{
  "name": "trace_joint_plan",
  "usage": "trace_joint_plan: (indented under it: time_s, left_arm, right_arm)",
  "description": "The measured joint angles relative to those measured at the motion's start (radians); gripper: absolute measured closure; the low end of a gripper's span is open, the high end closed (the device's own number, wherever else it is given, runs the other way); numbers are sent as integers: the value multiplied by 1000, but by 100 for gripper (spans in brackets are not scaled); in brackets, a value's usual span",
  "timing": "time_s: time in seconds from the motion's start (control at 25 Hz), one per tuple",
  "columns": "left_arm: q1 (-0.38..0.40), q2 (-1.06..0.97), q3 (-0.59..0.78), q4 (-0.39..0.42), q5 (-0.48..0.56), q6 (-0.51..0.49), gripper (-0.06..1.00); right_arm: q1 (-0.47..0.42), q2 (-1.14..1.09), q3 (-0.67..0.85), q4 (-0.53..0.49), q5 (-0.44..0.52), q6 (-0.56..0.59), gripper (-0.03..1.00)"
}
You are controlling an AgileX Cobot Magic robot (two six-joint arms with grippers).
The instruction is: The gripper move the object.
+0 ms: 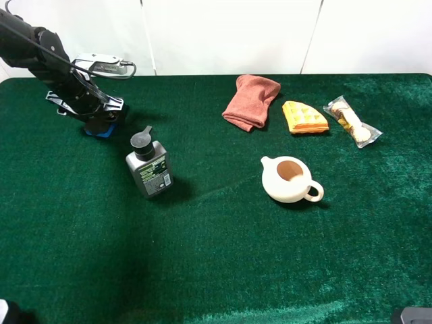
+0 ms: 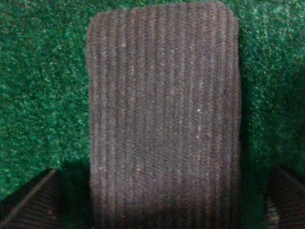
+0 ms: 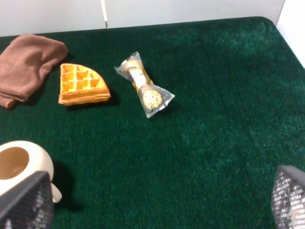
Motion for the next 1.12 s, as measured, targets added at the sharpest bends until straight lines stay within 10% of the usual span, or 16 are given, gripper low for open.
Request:
trace_joint_plan:
  time_s: [0.2, 1.12]
  left_arm:
    - [0, 0, 0, 0, 0, 0, 37]
    - [0, -71, 0, 0, 13, -3, 37]
  right_arm:
    - [0, 0, 0, 0, 0, 0, 27]
    - [0, 0, 0, 0, 0, 1, 27]
